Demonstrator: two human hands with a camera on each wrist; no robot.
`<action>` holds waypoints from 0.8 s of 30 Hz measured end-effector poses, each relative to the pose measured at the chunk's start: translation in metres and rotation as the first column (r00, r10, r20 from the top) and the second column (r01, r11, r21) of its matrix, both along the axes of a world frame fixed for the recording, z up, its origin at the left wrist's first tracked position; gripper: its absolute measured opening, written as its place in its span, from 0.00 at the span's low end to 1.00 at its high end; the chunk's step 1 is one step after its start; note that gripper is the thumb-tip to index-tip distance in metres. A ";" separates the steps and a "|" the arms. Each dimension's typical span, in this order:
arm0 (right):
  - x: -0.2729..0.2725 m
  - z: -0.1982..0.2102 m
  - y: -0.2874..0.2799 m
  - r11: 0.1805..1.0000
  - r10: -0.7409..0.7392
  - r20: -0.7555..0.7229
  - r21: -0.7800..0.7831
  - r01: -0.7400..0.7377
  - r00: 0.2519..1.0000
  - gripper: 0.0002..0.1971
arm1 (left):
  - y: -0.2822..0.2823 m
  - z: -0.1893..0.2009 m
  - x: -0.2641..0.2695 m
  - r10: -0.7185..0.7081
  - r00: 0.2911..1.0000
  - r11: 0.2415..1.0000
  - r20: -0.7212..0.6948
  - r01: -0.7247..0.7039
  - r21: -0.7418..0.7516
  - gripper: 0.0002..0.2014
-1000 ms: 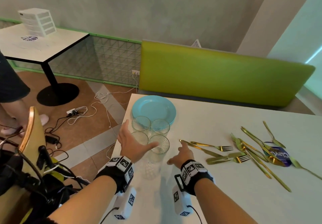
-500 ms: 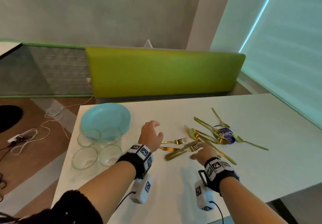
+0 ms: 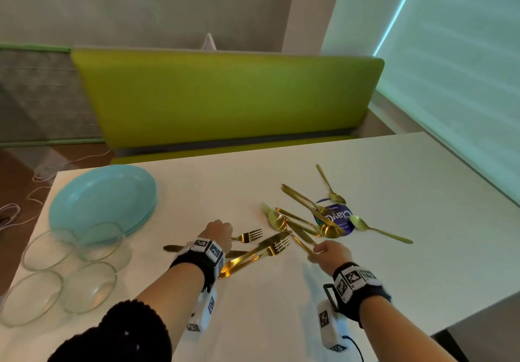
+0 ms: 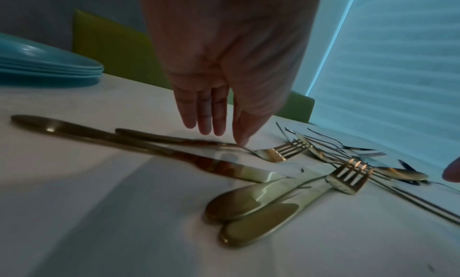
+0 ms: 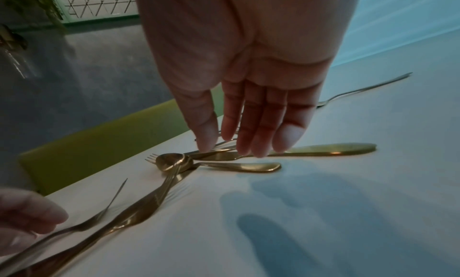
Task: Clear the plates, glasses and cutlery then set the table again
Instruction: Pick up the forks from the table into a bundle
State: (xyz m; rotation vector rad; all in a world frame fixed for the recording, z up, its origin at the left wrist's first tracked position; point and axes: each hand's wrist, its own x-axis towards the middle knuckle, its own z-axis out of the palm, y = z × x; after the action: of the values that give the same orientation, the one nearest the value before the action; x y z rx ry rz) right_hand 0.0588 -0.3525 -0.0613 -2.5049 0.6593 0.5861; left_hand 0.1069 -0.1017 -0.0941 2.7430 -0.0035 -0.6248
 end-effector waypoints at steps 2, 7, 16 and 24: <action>0.005 -0.001 0.005 0.999 0.032 -0.013 -0.004 -0.032 0.999 0.14 | -0.001 -0.002 0.002 -0.028 1.000 0.999 0.011 0.028 0.032 0.15; 0.010 -0.010 0.029 0.997 0.076 -0.030 0.030 -0.075 0.997 0.06 | 0.003 -0.004 0.012 -0.081 0.996 0.995 0.024 0.080 0.062 0.14; 0.002 -0.029 0.077 0.991 0.026 -0.043 0.129 -0.021 0.999 0.09 | 0.019 -0.002 0.023 -0.122 0.990 0.986 0.068 0.129 -0.104 0.10; 0.004 -0.030 0.102 0.993 -0.048 -0.073 0.102 0.055 0.996 0.16 | 0.014 0.017 0.029 -0.088 0.984 0.936 0.155 0.135 -0.324 0.13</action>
State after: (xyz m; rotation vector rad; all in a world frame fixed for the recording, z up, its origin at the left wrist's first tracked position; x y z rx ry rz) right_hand 0.0628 -0.2504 -0.0914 -2.3725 0.6992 0.6750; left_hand 0.1363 -0.0880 -0.0773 2.4602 -0.2749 -0.4157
